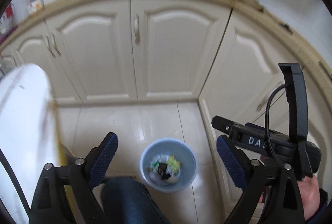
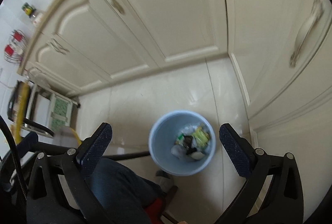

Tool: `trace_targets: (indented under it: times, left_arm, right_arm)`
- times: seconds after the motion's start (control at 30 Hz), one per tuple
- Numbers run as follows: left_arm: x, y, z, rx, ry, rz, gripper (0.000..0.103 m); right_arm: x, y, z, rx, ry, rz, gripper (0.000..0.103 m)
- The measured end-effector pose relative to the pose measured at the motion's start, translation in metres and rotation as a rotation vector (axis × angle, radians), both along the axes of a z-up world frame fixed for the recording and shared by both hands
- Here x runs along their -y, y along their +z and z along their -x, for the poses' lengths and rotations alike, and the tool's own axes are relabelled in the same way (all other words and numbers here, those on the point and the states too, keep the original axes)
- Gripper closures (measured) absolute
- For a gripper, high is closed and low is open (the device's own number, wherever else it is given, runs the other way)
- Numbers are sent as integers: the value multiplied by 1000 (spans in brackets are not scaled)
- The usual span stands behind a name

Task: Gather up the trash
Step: 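Return both open tools from the bin to the table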

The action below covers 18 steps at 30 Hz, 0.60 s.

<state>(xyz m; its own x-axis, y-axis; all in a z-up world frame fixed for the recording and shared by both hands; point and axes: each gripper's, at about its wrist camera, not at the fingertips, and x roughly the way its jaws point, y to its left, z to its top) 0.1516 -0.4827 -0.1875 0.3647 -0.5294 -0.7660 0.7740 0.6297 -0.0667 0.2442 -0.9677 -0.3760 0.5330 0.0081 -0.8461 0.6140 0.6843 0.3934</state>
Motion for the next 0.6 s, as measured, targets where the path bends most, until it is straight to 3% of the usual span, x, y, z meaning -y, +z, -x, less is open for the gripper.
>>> trace_targets:
  times: [0.17, 0.43, 0.6]
  left_arm:
    - [-68, 53, 17, 144, 110, 72, 1]
    - [-211, 110, 31, 225, 366, 206, 1]
    - [-295, 132, 52, 259, 504, 218, 1]
  right_arm:
    - [-26, 71, -6, 153, 35, 53, 0]
    - [-106, 178, -35, 362, 177, 146, 0]
    - [-177, 222, -58, 439, 303, 205, 0]
